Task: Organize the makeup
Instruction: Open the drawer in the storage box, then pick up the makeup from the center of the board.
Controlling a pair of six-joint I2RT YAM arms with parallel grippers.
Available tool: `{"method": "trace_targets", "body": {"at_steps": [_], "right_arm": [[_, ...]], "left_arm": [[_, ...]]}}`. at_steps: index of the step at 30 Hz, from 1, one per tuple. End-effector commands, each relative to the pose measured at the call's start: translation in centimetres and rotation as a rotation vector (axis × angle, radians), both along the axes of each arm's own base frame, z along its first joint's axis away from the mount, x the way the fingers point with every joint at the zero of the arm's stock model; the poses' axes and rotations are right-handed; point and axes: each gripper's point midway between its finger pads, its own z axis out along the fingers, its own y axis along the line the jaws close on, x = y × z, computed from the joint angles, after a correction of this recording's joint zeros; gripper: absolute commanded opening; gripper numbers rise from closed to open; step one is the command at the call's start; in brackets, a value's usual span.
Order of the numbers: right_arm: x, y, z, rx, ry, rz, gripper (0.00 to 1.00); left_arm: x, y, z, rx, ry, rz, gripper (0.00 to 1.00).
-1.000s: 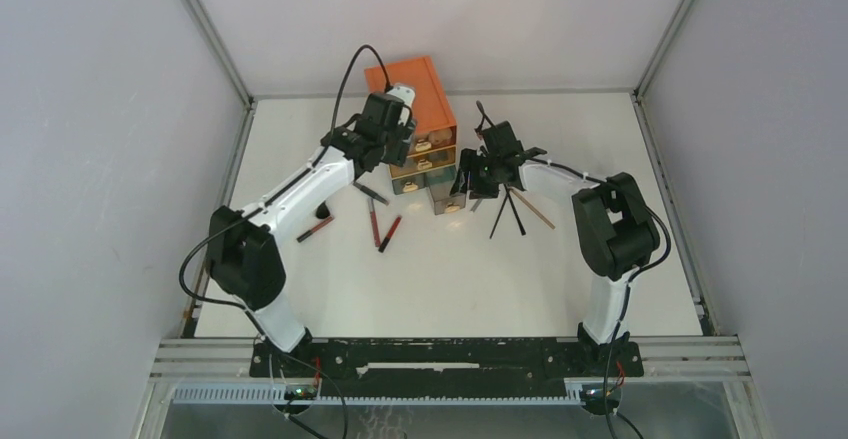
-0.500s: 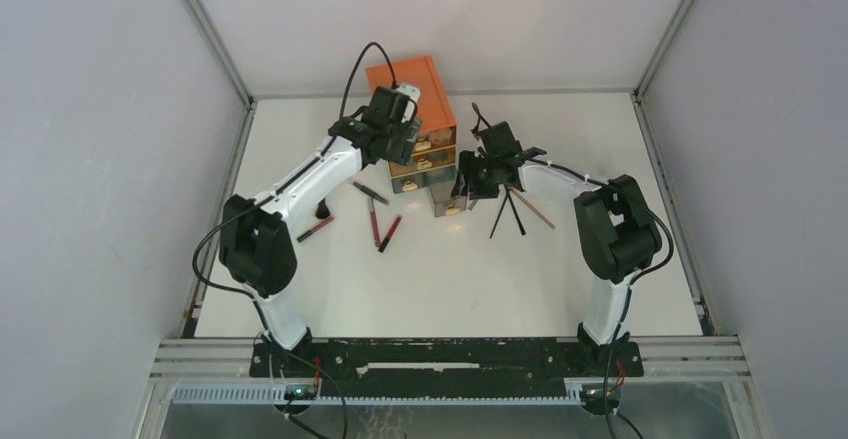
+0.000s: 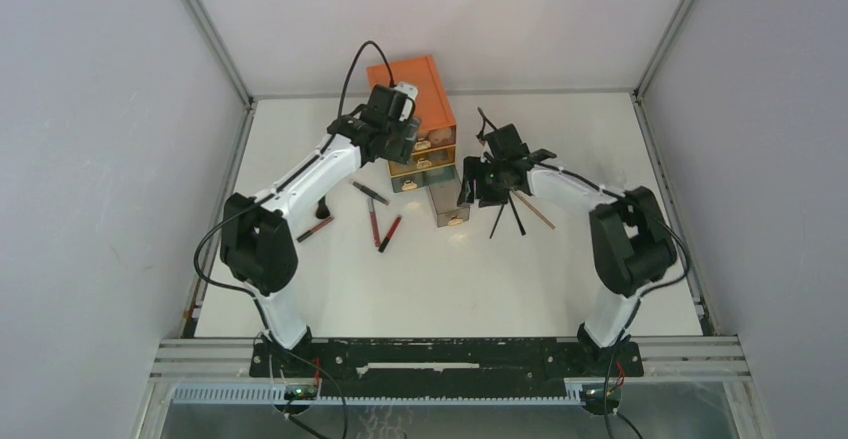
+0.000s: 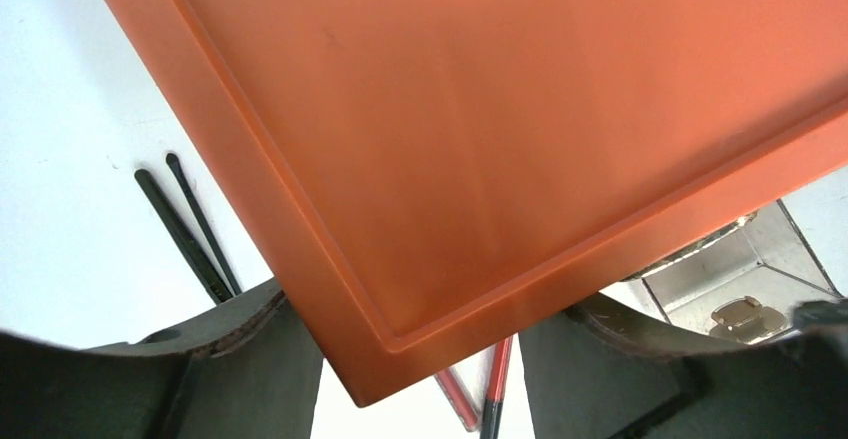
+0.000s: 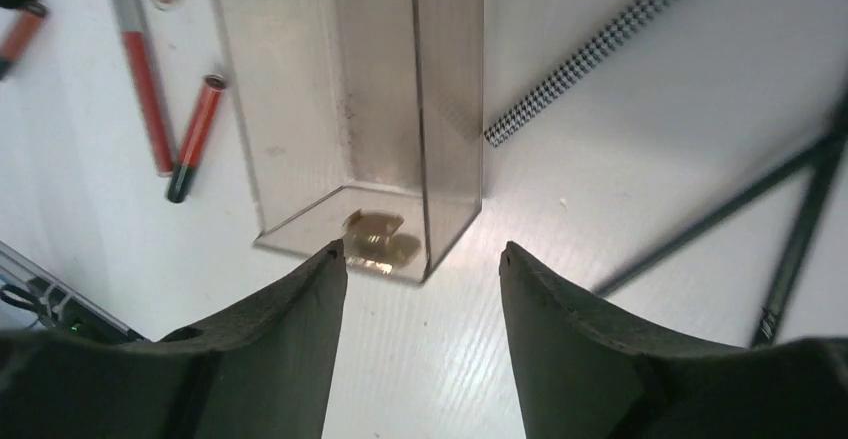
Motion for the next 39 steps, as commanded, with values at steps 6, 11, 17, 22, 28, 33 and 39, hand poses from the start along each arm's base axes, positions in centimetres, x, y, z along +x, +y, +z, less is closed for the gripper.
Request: {"method": "trace_targets", "body": {"at_steps": [6, 11, 17, 22, 28, 33, 39], "right_arm": [[4.4, -10.4, 15.0, -0.031, -0.510, -0.403, 0.69], [2.6, -21.0, 14.9, -0.215, -0.577, -0.690, 0.79], [0.3, -29.6, 12.9, -0.378, -0.553, -0.959, 0.91], [2.2, -31.6, 11.8, -0.430, -0.502, -0.941, 0.96], [4.4, -33.4, 7.7, -0.491, -0.374, -0.902, 0.97], [5.8, -34.4, 4.4, -0.503, -0.301, -0.871, 0.95], [6.9, -35.4, 2.6, -0.550, -0.293, -0.860, 0.89]], "left_arm": [[0.9, 0.1, 12.2, -0.197, -0.275, 0.040, 0.73], [-1.4, 0.4, 16.2, -0.285, -0.330, 0.023, 0.76], [-4.1, 0.7, 17.6, -0.342, -0.333, -0.006, 0.84], [-5.8, 0.9, 16.1, -0.366, -0.292, -0.016, 0.91], [-6.1, 1.1, 14.4, -0.359, -0.269, -0.004, 0.92], [-6.0, 1.3, 14.1, -0.343, -0.265, 0.001, 0.92], [-6.0, 1.8, 13.9, -0.325, -0.267, 0.012, 0.92]]}}
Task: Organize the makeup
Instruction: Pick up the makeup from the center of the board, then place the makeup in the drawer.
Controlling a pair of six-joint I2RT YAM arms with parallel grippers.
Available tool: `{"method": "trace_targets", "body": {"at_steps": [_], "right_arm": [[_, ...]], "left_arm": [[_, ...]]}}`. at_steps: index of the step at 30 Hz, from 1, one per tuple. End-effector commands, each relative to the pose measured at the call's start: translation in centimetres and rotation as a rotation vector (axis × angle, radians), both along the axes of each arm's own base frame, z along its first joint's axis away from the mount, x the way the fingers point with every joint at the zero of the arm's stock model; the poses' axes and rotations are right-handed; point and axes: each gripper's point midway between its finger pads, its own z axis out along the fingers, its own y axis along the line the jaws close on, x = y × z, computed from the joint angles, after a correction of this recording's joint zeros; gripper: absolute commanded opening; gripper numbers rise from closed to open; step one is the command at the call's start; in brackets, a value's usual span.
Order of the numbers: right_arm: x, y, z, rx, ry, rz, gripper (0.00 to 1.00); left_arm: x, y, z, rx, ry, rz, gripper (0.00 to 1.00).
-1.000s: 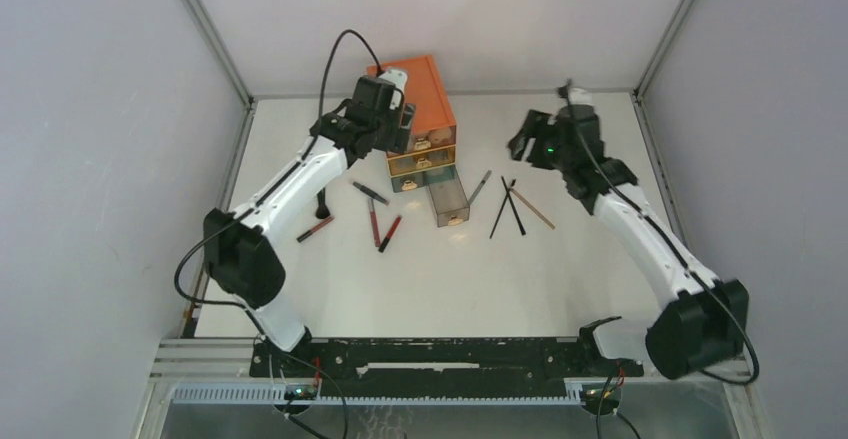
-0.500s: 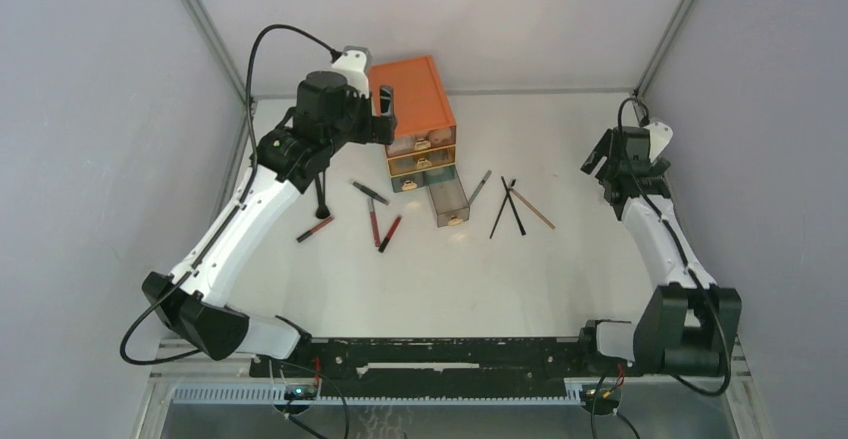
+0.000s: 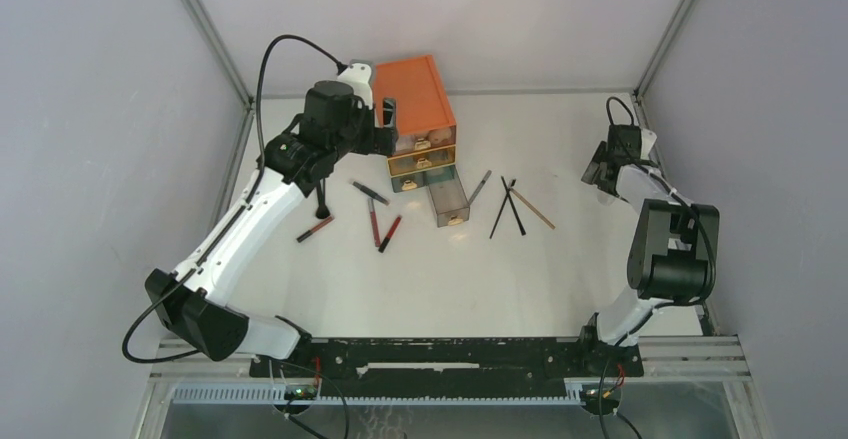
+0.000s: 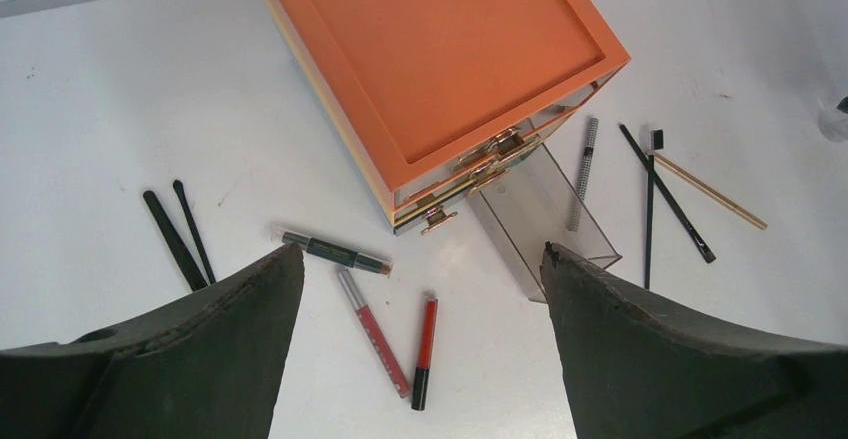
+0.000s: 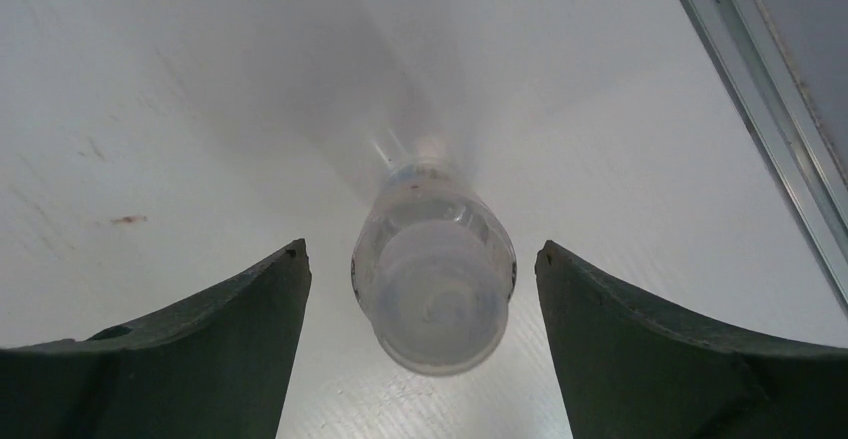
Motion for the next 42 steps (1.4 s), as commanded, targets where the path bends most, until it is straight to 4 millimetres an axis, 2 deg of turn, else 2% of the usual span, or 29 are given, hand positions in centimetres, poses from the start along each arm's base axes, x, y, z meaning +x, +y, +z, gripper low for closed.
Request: {"method": "trace_targets", "body": {"at_steps": [1, 5, 11, 14, 18, 21, 24, 26, 29, 32, 34, 36, 39, 42], "right_arm": [[3.2, -1.2, 2.5, -0.069, -0.105, 0.025, 0.88], [4.0, -1.6, 2.5, -0.088, -0.114, 0.030, 0.80], [3.6, -1.5, 1.4, -0.064, -0.088, 0.019, 0.70], [3.6, -1.3, 1.4, -0.059, -0.091, 0.020, 0.57], [3.5, -0.7, 3.1, -0.038, -0.126, 0.038, 0.36], [3.2, 1.0, 5.8, 0.021, -0.180, 0.098, 0.24], [2.8, 5.7, 9.6, 0.188, -0.254, 0.266, 0.19], [2.5, 10.5, 12.5, 0.303, -0.293, 0.437, 0.19], [1.1, 18.9, 13.8, 0.368, -0.216, 0.680, 0.20], [0.2, 24.6, 13.9, 0.429, -0.204, 0.779, 0.19], [0.1, 27.9, 14.7, 0.468, -0.285, 0.841, 0.19], [0.0, 30.8, 15.8, 0.447, -0.416, 0.903, 0.19], [0.1, 33.6, 17.1, 0.363, -0.547, 0.970, 0.19], [0.6, 35.0, 16.5, 0.298, -0.569, 0.994, 0.18]], "left_arm": [[0.2, 0.4, 0.8, -0.013, -0.035, 0.017, 0.92], [0.2, 0.3, 0.7, -0.014, -0.030, 0.014, 0.92], [0.1, 0.4, 0.5, -0.009, -0.026, 0.016, 0.92], [0.1, 0.5, 0.4, -0.005, -0.021, 0.015, 0.92], [0.1, 0.4, 0.4, -0.006, -0.023, 0.015, 0.92], [0.0, 0.5, 0.5, -0.006, -0.025, 0.017, 0.92], [-0.1, 1.2, 0.8, 0.016, -0.034, 0.035, 0.92], [-0.4, 1.6, 1.6, 0.021, -0.039, 0.046, 0.92], [-1.0, 2.0, 2.9, -0.002, -0.065, 0.054, 0.92], [-1.4, 2.8, 3.4, 0.000, -0.080, 0.079, 0.92], [-1.8, 3.6, 3.3, 0.008, -0.082, 0.109, 0.92], [-2.3, 4.2, 3.1, 0.001, -0.083, 0.127, 0.92], [-3.2, 4.9, 3.2, -0.012, -0.095, 0.136, 0.92], [-3.9, 5.4, 3.5, -0.015, -0.105, 0.145, 0.92]]}}
